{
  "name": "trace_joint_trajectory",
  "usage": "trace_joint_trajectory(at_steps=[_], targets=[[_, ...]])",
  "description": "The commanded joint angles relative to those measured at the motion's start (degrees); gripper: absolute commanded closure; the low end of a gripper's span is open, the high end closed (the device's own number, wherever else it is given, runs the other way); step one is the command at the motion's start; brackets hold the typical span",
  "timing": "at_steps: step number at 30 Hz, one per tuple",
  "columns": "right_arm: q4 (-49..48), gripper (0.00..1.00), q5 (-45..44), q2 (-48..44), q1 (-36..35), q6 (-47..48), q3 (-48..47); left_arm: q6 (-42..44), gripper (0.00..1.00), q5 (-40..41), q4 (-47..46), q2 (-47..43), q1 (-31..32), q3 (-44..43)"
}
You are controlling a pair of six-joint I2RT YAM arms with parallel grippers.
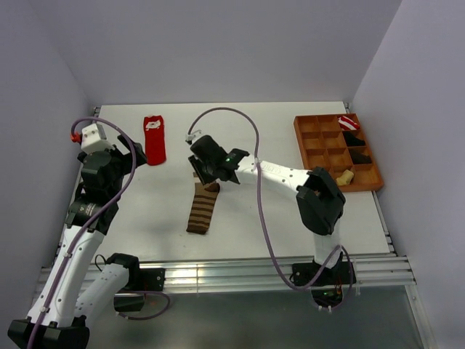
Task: Roll the socks
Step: Move the sock to the center of the board.
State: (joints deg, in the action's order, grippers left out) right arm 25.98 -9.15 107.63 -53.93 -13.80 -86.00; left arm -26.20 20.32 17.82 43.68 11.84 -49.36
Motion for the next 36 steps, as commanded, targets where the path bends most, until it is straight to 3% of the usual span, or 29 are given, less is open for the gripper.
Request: trace_joint_trajectory(at_steps=[1, 10, 18, 22, 28, 33, 36], targets=[[-2.95, 0.59, 4.13, 5.03, 4.17, 8.26, -4.95, -0.17, 0.02, -1.33, -2.00, -0.96, -0.76, 0.23], [-3.30, 0.62, 7.30, 16.81, 6.82, 13.01, -12.26, -0.17, 0.02, -2.03, -2.00, -0.26, -1.02, 0.41], [0.56, 0.64, -0.16, 20.78, 9.19, 5.91, -11.57, -0.17, 0.03, -2.30, -2.09, -0.26, -1.11, 0.41], [1.36, 0.66, -2.63, 17.88, 14.63, -0.95, -5.26, -0.17, 0.03, -2.65, -2.09, -0.09, -1.11, 0.41], [-1.18, 0.65, 3.78, 12.17, 22.55, -5.18, 0.73, -0.35, 0.03, -2.74, -1.83, 0.18, -1.11, 0.23], [-7.50, 0.58, 6.16, 2.42, 21.85, -2.82, 6.09, -0.35, 0.03, -2.91, -1.92, 0.26, -1.11, 0.41], [-11.54, 0.55, 3.01, -5.22, 19.40, 0.08, 11.45, -0.43, 0.03, -3.26, -1.92, 0.53, -1.11, 0.50]])
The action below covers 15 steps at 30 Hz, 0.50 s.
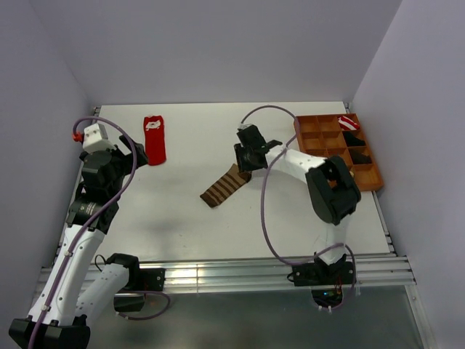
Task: Roll the socks
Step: Move the sock to the center of the board.
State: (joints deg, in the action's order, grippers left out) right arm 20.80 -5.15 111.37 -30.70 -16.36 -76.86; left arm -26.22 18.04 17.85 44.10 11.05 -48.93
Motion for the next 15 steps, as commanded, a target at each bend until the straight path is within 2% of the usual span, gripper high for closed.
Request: trace_joint_trajectory(at_steps=[1, 4, 8, 9, 15], targets=[[-7.43, 0.49, -3.18, -12.72, -4.80, 4.56, 5.46, -0.50, 0.03, -1.08, -1.85, 0.29, -0.33, -0.11], [-10.07, 0.42, -5.04, -17.32, -9.98, 7.82, 10.39, -0.59, 0.03, -1.34, -1.76, 0.46, -0.33, -0.03], [-11.92, 0.39, -6.97, -20.23, -17.28, 12.39, 14.36, -0.85, 0.02, -0.82, -1.41, 0.81, -0.33, -0.29], [-12.70, 0.39, -7.50, -19.97, -20.34, 13.01, 14.80, -0.85, 0.02, -0.64, -1.32, 0.82, -0.33, -0.29], [-13.59, 0.39, -14.26, -12.59, -28.62, 15.13, 12.97, -0.85, 0.02, -0.29, -1.41, 0.73, -0.33, -0.20]])
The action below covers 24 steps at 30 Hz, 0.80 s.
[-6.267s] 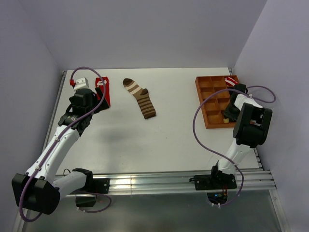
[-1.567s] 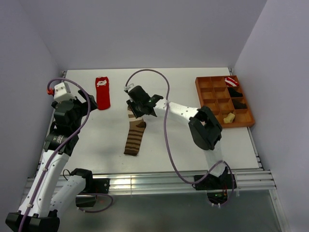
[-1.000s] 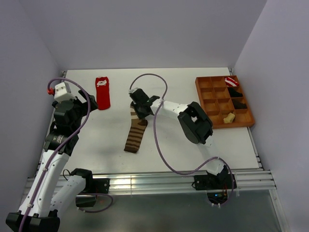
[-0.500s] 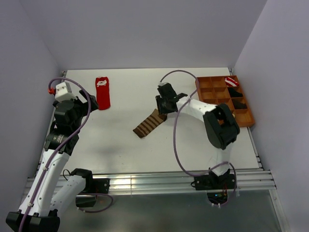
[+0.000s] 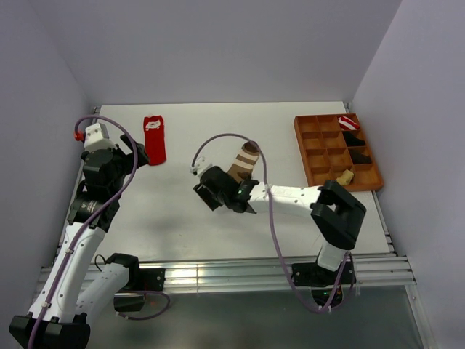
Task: Roll the socks
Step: Move the sock to the center of the board, then roll the sock at the center of the board.
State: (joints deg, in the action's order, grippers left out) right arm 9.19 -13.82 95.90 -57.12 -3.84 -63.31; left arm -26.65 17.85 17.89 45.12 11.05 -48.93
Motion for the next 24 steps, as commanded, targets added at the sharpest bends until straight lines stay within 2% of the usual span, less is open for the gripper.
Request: trace_joint_trajectory(at_steps=[1, 7, 24], targets=[[-2.42, 0.40, -5.77, 4.72, -2.90, 2.87, -1.28, -0.50, 0.02, -0.09, -1.37, -0.30, -0.33, -0.20], [-3.56, 0.41, -9.46, 10.35, -6.68, 4.18, -2.79, -0.59, 0.02, -0.09, -1.37, -0.47, -0.33, -0.20], [-5.50, 0.49, -13.77, 16.07, -8.09, 7.44, -2.35, -0.42, 0.03, -0.62, -1.54, -0.30, -0.33, -0.29]])
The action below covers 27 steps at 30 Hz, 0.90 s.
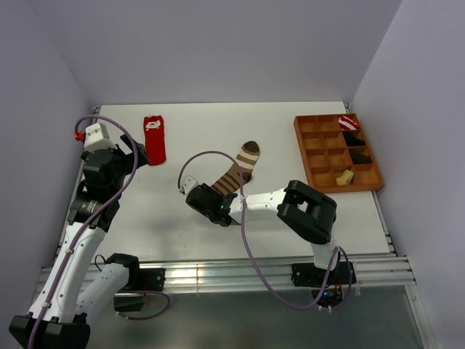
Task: Roll the socks
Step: Roll the sock at the center of the board.
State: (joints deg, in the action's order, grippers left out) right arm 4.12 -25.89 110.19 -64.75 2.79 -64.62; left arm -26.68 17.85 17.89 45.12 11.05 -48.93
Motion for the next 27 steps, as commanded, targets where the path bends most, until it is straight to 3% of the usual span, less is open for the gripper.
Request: trace_joint_trajectory(at_steps=[1, 7, 9, 15, 27], targets=[[-0.43, 0.50, -2.06, 2.13, -0.55, 0.82, -0.95, -0.39, 0.03, -0.62, -1.54, -0.21, -0.33, -0.29], [-0.08, 0.58, -3.38, 3.36, -1.17, 1.34, -0.60, -0.48, 0.02, -0.71, -1.63, -0.21, -0.33, -0.20], [-0.60, 0.64, -4.08, 3.71, -1.69, 1.52, -0.24, -0.48, 0.03, -0.88, -1.72, -0.04, -0.33, -0.12], [-2.79, 0.98, -4.44, 3.28, -1.87, 0.65, 1.07, -0.48, 0.03, -1.15, -1.81, 0.05, -0.33, -0.03], [-11.58, 1.00, 6.18, -5.68, -0.11, -8.48, 5.99, -3.20, 0.03, -5.79, -0.58, 1.28, -0.33, -0.03]])
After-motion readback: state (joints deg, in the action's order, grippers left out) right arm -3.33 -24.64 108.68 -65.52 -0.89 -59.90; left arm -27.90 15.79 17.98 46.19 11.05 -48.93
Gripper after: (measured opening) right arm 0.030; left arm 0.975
